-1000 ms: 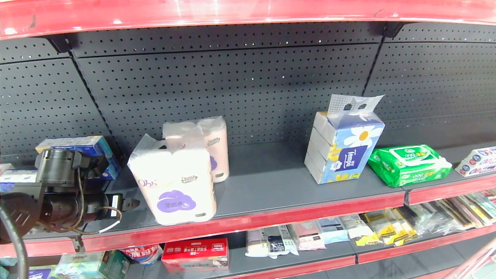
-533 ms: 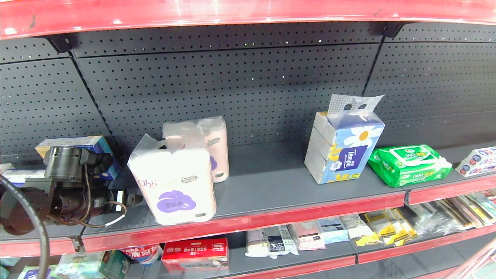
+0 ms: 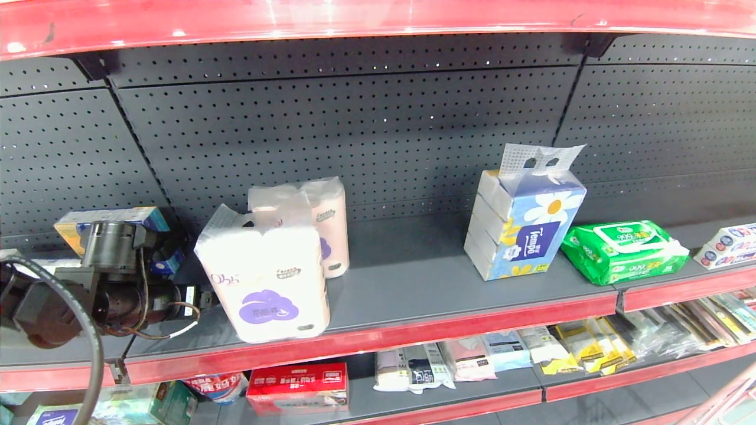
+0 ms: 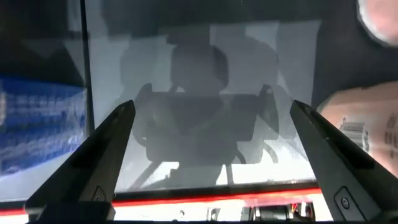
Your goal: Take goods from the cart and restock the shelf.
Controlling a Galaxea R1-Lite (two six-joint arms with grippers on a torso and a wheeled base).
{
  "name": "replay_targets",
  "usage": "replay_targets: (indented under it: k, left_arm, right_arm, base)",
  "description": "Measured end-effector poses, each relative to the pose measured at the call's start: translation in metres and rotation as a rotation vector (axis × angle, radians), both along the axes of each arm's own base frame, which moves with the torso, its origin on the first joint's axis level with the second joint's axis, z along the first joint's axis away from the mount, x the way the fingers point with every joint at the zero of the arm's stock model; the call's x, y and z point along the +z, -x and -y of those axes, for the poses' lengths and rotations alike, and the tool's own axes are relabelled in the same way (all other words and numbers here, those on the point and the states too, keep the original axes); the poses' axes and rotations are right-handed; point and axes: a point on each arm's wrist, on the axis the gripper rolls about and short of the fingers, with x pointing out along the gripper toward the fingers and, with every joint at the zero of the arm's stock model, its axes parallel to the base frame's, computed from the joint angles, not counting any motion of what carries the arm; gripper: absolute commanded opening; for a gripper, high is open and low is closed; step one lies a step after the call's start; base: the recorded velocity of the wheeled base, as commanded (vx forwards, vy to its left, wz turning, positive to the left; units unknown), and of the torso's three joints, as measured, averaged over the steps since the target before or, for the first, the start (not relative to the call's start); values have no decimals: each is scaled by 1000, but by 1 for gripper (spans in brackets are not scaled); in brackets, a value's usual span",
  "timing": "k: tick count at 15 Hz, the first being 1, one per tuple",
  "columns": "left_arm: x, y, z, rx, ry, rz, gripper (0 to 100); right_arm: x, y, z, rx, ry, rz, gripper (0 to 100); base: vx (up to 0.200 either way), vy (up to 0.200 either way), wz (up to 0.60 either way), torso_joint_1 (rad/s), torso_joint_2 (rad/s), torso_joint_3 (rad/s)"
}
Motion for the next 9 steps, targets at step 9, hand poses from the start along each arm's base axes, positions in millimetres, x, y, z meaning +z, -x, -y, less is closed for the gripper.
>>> replay_targets:
  k: [9]
  left_arm:
    - [-2,-6,6,-25,-4,17,100]
  right_arm:
    - [0,0,0,0,0,0,100]
  base:
    - [0,0,0,0,0,0]
